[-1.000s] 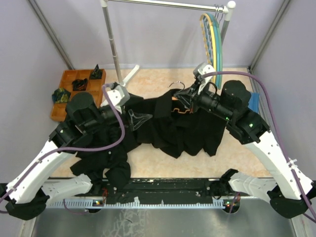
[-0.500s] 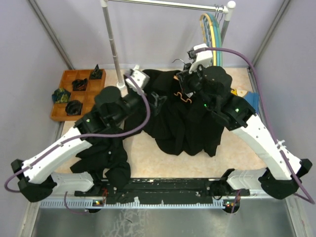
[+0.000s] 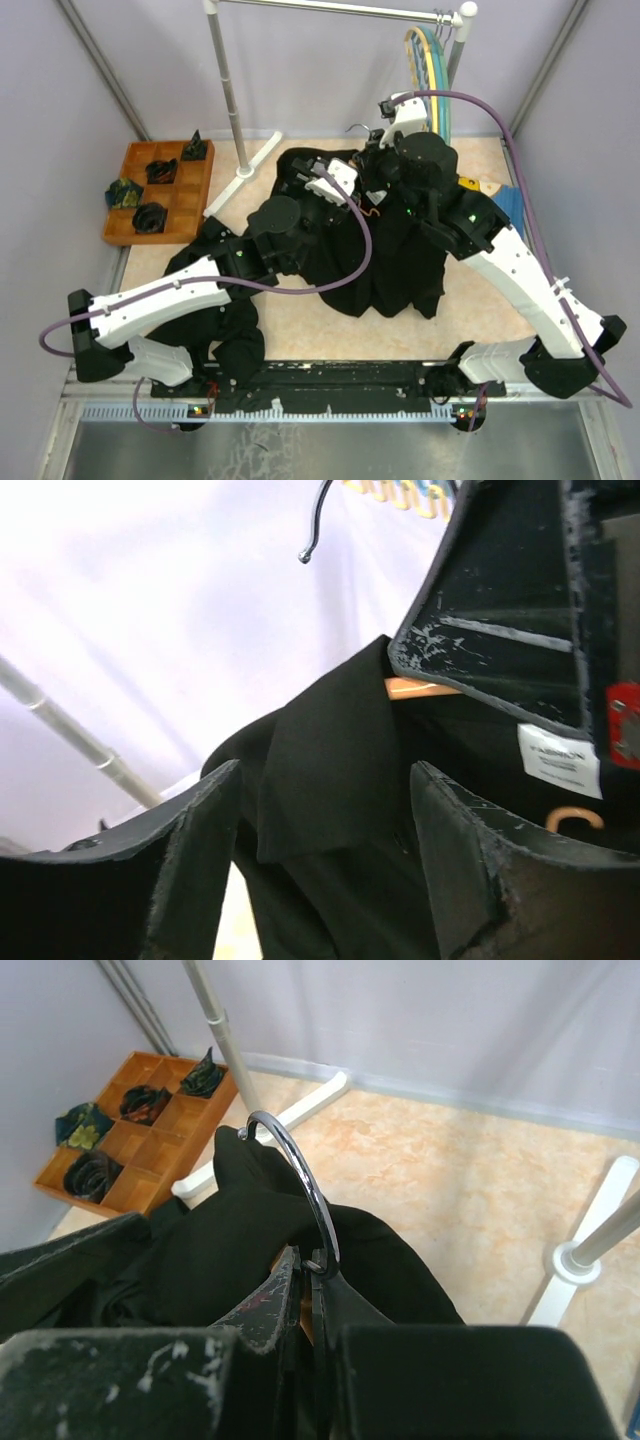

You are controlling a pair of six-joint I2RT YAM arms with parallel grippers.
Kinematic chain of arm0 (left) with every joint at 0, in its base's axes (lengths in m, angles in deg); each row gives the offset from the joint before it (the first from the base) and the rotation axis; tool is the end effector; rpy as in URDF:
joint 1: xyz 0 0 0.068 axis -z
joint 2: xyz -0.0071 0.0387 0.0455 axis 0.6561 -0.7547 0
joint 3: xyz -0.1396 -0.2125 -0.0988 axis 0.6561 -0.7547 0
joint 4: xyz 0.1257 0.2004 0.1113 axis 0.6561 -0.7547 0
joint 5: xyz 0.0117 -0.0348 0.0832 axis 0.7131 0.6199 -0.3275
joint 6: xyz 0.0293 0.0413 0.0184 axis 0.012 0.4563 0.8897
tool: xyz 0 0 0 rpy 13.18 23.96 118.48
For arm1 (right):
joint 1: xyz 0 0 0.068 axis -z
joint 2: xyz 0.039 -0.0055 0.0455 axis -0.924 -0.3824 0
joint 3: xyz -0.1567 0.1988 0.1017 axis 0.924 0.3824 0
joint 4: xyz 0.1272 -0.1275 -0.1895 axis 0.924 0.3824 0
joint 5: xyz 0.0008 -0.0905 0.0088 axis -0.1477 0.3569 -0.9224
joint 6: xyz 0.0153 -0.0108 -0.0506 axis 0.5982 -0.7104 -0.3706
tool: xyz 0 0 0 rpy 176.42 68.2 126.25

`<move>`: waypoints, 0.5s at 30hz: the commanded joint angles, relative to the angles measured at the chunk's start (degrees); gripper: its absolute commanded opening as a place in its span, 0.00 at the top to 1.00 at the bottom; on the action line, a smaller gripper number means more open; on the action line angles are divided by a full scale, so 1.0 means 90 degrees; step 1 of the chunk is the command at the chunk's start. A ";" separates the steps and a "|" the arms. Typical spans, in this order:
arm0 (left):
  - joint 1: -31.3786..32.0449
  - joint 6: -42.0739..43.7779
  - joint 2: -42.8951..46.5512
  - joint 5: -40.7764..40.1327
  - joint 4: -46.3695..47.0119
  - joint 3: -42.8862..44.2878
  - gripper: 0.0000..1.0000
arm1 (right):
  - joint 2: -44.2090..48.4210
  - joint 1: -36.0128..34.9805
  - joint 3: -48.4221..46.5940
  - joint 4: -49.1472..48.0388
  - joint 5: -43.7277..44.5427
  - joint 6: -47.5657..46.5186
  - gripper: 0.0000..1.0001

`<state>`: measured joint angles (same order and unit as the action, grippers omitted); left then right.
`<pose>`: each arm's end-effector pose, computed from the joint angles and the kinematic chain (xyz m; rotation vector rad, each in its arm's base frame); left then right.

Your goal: Place the shirt on the hanger

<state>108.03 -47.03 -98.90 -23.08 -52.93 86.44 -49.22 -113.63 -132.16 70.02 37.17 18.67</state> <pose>0.1412 -0.2714 0.4401 0.5707 1.3879 -0.0504 0.1838 0.1730 0.4880 -0.2305 1.7362 0.4469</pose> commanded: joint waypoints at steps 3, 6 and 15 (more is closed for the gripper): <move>0.0138 0.1240 -0.0450 -0.1252 0.1355 -0.0056 0.34 | 0.0365 -0.0028 -0.0217 -0.0464 -0.0329 0.0360 1.00; 0.0186 0.1412 -0.0576 -0.1451 0.1519 -0.0101 0.52 | 0.0436 -0.0024 -0.0207 -0.0492 -0.0395 0.0425 1.00; 0.0228 0.1449 -0.0159 -0.1831 0.1734 -0.0417 1.00 | 0.0494 -0.0024 -0.0139 -0.0451 -0.0001 -0.0012 1.00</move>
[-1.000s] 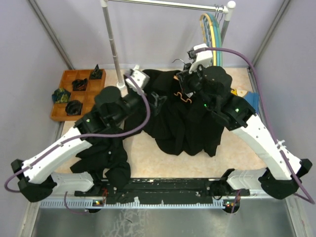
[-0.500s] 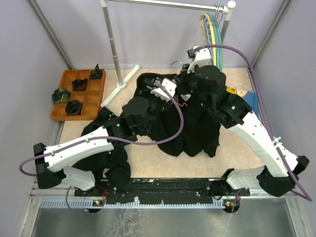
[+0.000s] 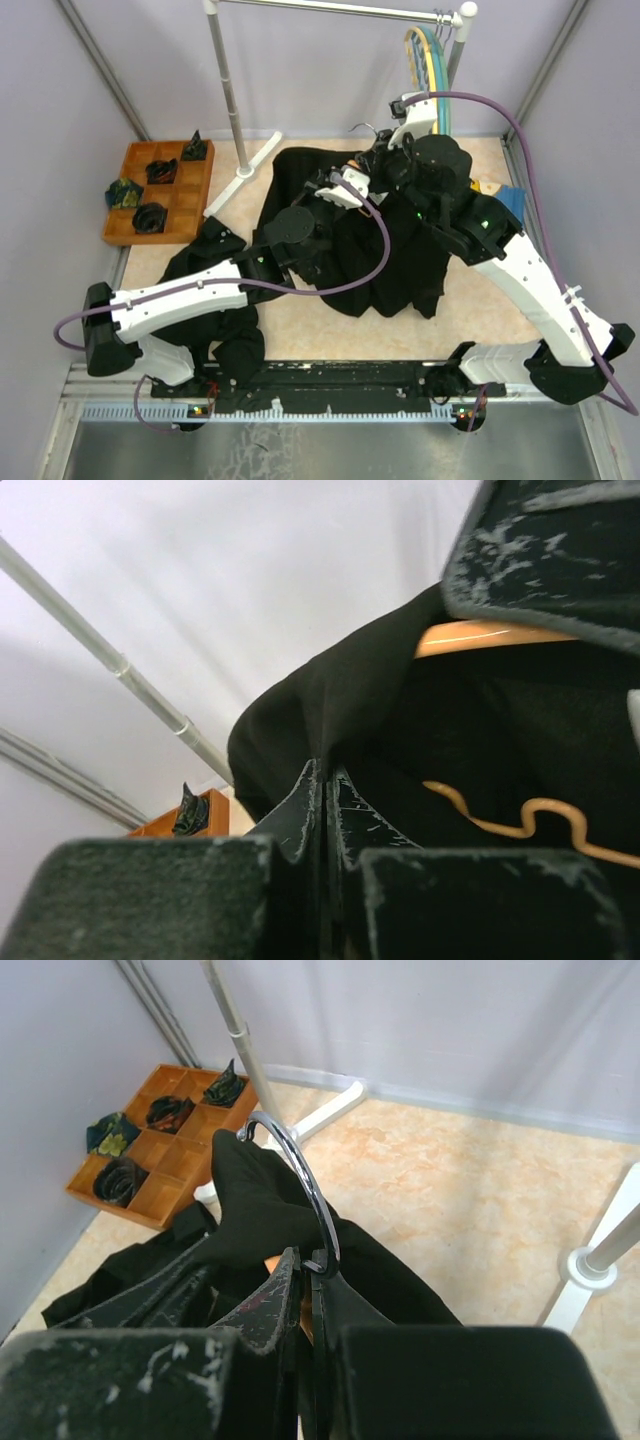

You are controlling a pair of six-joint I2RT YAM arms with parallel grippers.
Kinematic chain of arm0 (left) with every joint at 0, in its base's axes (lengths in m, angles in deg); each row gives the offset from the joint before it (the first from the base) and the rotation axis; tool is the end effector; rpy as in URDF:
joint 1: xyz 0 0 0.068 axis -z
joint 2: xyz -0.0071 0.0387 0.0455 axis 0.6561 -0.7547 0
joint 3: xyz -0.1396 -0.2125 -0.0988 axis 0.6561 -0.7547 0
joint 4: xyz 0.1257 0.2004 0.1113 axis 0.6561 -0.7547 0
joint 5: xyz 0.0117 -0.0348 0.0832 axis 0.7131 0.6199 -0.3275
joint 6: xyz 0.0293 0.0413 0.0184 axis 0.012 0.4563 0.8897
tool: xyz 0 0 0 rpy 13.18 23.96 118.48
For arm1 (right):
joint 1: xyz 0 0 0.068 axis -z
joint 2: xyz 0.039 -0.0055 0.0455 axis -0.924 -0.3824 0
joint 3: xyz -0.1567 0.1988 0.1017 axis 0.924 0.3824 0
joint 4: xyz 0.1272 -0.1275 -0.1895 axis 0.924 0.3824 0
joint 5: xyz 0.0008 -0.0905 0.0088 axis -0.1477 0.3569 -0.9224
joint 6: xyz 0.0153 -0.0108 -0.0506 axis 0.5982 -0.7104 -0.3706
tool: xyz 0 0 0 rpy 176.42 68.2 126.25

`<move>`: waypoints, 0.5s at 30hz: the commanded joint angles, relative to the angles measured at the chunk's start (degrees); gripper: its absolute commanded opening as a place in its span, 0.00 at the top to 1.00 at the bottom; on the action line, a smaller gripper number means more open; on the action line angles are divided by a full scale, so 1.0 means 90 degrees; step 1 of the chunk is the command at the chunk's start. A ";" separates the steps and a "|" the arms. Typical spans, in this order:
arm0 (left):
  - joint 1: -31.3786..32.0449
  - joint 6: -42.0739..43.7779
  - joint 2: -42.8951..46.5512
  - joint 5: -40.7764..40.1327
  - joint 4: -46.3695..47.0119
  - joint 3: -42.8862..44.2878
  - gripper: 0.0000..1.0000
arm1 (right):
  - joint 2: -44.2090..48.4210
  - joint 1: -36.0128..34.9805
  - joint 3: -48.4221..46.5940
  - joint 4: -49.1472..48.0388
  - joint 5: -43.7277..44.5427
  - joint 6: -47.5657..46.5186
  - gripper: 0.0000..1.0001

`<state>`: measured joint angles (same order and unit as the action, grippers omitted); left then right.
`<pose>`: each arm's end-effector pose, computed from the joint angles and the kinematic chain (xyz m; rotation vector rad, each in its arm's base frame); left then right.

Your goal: Place the shirt on the hanger

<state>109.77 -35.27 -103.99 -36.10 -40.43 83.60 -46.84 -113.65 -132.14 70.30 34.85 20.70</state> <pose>0.1457 -0.2941 0.4168 0.5084 1.3856 0.2144 0.1722 0.1630 0.4966 -0.2180 1.7126 0.5245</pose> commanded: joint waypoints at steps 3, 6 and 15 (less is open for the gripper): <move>0.0034 0.0182 0.0653 -0.0435 0.0337 -0.0086 1.00 | 0.0262 -0.0021 -0.0022 -0.0536 0.0389 -0.0397 1.00; 0.0029 0.0124 0.0891 -0.0505 0.0222 -0.0037 1.00 | 0.0316 -0.0022 0.0096 -0.0595 0.0514 -0.0534 1.00; 0.0031 -0.1013 0.1291 -0.0427 -0.1128 0.0207 1.00 | 0.0427 -0.0002 0.0201 -0.0669 0.0556 -0.0693 1.00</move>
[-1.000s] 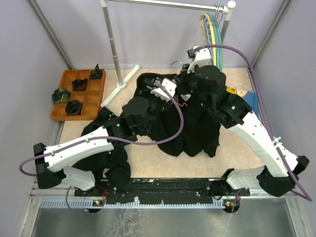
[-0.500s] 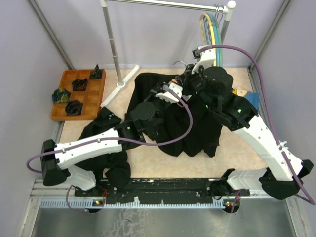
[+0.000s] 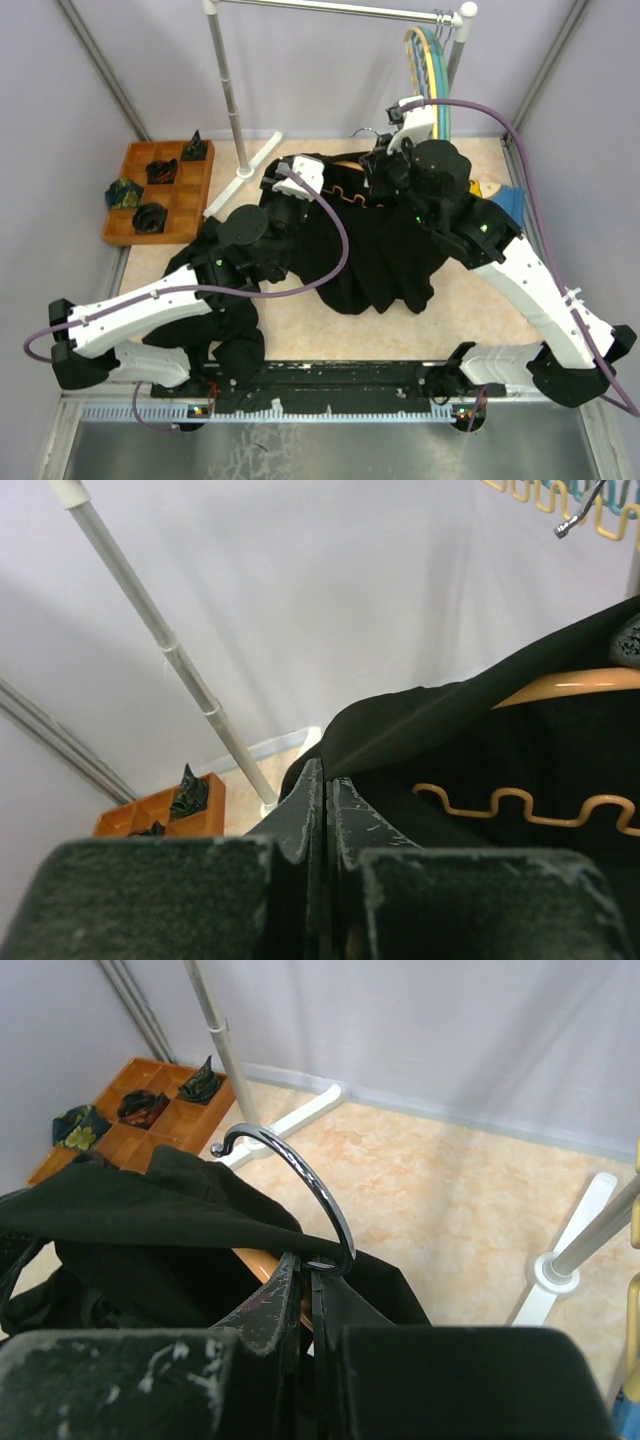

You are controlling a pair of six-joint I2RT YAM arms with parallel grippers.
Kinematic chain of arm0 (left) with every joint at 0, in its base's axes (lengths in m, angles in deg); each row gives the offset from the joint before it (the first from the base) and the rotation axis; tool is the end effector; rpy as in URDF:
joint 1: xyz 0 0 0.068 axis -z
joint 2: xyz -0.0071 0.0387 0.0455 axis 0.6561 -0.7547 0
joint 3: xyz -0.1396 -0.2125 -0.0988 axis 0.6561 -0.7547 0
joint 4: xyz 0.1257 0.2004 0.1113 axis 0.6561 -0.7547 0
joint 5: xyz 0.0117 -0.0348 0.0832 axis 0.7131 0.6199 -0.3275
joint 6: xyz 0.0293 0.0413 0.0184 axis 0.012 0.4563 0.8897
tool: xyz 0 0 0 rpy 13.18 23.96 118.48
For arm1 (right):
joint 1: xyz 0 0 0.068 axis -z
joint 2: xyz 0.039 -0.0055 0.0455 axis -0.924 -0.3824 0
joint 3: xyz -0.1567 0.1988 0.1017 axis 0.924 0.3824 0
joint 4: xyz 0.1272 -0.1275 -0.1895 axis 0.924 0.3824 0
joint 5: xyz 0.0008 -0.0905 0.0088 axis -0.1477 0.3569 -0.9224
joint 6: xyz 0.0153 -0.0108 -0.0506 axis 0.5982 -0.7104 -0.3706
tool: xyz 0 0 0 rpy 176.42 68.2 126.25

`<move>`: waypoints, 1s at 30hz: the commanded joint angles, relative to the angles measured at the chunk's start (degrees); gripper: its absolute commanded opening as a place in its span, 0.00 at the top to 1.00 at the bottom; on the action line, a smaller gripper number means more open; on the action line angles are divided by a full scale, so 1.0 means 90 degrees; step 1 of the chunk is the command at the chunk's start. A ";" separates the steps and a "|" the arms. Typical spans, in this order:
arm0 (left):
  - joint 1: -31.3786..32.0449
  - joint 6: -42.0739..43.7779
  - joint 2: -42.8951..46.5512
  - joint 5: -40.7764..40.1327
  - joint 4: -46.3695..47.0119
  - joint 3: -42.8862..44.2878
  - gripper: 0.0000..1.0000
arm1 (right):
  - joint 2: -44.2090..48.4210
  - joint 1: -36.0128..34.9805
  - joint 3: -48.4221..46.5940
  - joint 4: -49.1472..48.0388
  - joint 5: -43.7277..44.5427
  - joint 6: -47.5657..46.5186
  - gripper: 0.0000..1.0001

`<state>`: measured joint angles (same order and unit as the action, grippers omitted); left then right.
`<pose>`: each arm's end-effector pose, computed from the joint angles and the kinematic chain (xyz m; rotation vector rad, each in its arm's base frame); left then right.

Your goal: Place the shirt on the hanger

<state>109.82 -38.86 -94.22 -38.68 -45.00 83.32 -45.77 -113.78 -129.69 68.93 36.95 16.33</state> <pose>0.1266 -0.2431 0.4553 0.3623 1.3898 0.1441 0.1717 0.1614 0.4900 -0.2561 1.6972 0.4394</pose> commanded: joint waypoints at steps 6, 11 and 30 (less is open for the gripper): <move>0.0020 -0.1592 0.0531 0.0164 -0.1650 0.0468 1.00 | 0.0316 0.0085 -0.0102 -0.0439 0.0375 -0.0266 1.00; 0.0029 -0.2426 0.0492 0.1133 -0.2739 0.1091 1.00 | 0.0141 0.0153 -0.0169 -0.0378 0.0463 -0.0149 1.00; 0.0033 -0.3316 0.1825 0.3314 -0.3084 -0.0345 0.30 | 0.0897 0.0629 -0.0190 -0.1511 -0.0845 -0.0784 1.00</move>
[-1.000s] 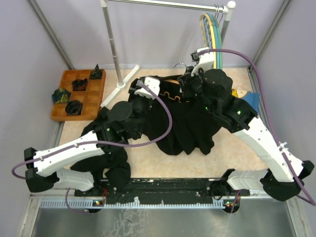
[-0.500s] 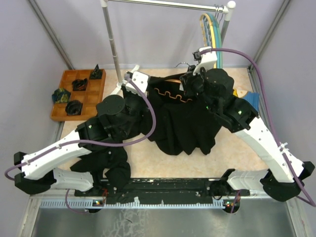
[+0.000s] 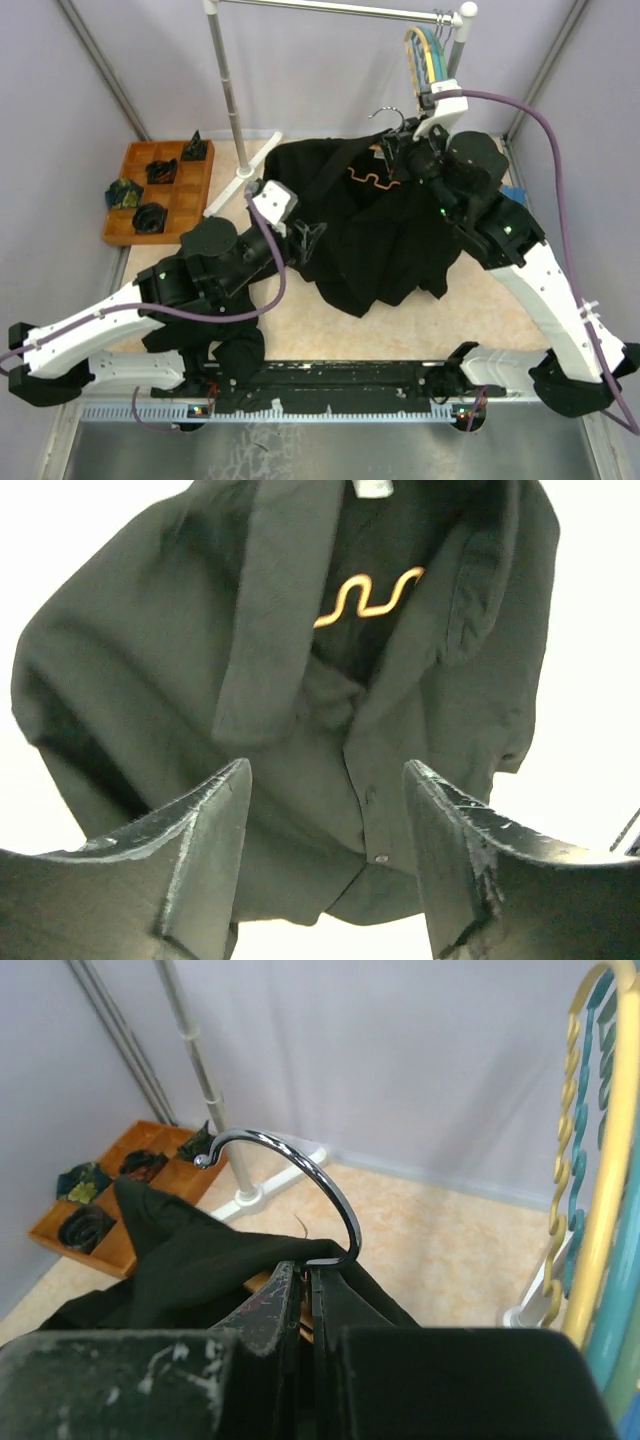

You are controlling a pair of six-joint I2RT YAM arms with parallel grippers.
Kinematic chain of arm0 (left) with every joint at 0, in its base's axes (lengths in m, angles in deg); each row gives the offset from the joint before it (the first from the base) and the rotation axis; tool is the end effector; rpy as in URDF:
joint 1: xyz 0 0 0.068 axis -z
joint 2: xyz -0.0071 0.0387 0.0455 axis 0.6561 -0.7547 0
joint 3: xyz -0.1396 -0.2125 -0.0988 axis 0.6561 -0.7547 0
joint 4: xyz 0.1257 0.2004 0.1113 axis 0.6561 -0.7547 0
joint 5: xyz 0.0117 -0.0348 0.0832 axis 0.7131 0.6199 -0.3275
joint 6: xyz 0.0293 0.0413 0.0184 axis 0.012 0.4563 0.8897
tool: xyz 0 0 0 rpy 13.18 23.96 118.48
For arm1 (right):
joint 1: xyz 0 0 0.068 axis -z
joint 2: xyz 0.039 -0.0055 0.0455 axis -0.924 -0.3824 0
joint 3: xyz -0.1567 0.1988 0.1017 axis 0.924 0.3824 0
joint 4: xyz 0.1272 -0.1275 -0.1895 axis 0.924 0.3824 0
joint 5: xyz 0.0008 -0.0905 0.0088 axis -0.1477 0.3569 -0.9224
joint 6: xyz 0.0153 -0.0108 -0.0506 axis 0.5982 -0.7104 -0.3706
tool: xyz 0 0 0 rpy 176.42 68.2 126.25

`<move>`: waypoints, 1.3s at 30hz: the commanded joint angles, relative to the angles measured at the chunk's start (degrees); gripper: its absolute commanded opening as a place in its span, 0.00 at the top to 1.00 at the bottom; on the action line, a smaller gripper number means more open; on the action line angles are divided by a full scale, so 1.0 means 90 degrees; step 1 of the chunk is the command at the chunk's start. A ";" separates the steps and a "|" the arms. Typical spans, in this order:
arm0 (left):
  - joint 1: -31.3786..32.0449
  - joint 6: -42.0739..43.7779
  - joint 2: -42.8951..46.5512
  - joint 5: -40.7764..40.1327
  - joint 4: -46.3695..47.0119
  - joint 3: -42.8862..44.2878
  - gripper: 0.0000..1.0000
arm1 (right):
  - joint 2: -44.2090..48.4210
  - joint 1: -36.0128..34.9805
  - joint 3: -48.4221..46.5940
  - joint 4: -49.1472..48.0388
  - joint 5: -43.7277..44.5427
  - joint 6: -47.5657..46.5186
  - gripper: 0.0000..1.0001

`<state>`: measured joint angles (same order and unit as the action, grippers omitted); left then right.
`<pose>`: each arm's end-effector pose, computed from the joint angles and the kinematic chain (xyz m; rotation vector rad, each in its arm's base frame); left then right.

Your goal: Place the shirt on the hanger

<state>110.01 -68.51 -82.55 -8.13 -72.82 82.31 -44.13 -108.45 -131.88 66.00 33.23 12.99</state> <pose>0.0951 -0.2019 0.4497 0.6232 1.5037 -0.5040 0.1728 0.1363 0.5131 -0.2316 1.5865 0.4276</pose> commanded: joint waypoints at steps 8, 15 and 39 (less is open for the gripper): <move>0.0002 0.0363 0.1556 -0.1347 -0.0192 -0.0729 0.06 | 0.1759 0.0036 0.0723 -0.1101 -0.0635 -0.0440 1.00; 0.0003 0.0433 0.1784 -0.0540 -0.0294 -0.0959 0.01 | 0.2307 0.0035 0.0622 -0.0328 -0.1581 -0.0476 1.00; 0.0001 0.0757 0.1305 -0.1509 -0.0113 -0.1255 0.92 | 0.2739 0.0031 0.0152 0.0537 -0.1812 -0.0437 1.00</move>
<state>110.01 -62.07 -72.49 -19.36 -74.53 71.36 -20.85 -108.23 -127.33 75.64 13.37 9.93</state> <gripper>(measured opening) 0.167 0.022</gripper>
